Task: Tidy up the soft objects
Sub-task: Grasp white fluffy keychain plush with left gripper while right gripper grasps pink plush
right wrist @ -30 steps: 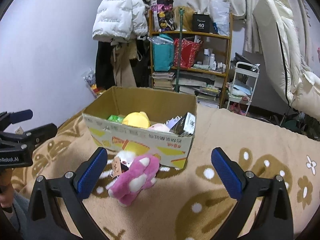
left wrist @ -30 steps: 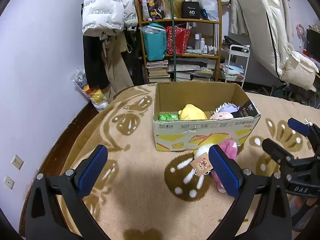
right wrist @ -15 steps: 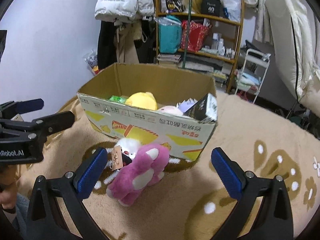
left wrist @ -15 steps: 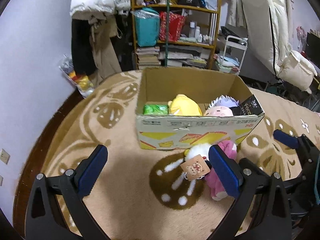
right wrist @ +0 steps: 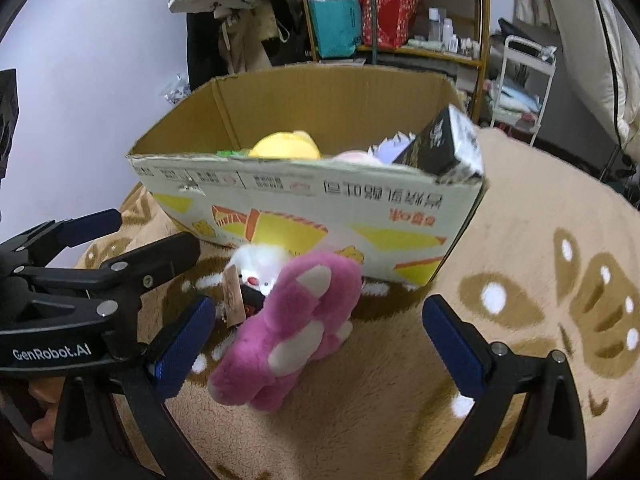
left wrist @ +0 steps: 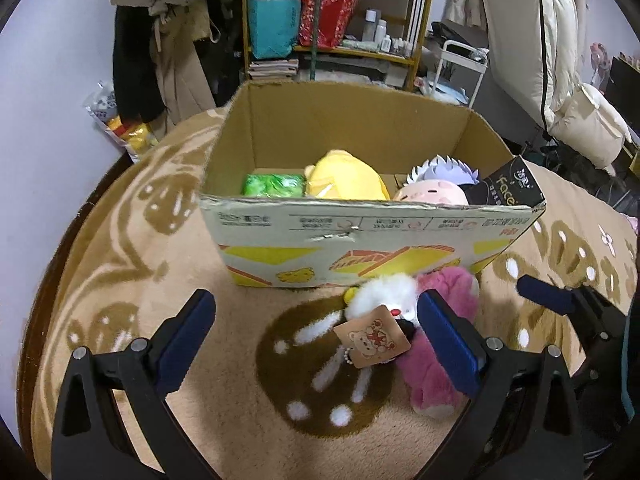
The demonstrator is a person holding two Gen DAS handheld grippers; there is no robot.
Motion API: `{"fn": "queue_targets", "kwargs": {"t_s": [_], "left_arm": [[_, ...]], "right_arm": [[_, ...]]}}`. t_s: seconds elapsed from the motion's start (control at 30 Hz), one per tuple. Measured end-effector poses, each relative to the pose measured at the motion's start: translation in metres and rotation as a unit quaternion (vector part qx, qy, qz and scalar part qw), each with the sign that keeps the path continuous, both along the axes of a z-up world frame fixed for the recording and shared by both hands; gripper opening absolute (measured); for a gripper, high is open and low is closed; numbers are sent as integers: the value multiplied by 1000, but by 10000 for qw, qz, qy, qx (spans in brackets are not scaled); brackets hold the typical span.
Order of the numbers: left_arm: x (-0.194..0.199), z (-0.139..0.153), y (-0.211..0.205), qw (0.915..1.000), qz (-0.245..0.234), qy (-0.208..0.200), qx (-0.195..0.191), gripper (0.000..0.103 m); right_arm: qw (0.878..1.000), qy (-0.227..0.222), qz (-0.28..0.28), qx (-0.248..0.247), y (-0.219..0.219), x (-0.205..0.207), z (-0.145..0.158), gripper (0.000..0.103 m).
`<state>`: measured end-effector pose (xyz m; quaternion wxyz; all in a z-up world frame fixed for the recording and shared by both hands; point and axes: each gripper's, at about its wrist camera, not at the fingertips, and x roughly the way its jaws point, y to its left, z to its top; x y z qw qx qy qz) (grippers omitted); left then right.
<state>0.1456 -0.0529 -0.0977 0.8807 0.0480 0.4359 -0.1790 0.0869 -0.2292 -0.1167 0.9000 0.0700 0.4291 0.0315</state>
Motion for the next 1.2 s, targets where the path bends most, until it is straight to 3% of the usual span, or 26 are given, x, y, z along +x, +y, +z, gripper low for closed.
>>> {"fn": "queue_targets", "kwargs": {"t_s": [0.2, 0.33, 0.4, 0.7, 0.9, 1.1, 1.2], "left_arm": [[10, -14, -7, 9995, -133, 254, -146, 100], [15, -21, -11, 9988, -194, 388, -217, 100], [18, -25, -15, 9985, -234, 443, -213, 100], [25, -41, -27, 9964, -357, 724, -242, 100], [23, -50, -42, 9959, -457, 777, -83, 99], [30, -58, -41, 9931, -354, 1060, -345, 99], [30, -59, -39, 9919, -370, 1122, -471, 92]], "right_arm": [[9995, 254, -9, 204, 0, 11, -15, 103], [9985, 482, 175, 215, 10, 17, -26, 90], [9976, 598, 236, 257, 12, 18, -31, 74], [9956, 695, 288, 566, 7, 19, -33, 61], [9953, 725, 269, 578, 2, 13, -32, 58], [9940, 763, 158, 762, -2, 11, -37, 58], [9942, 775, 164, 732, -1, 10, -36, 58]]}}
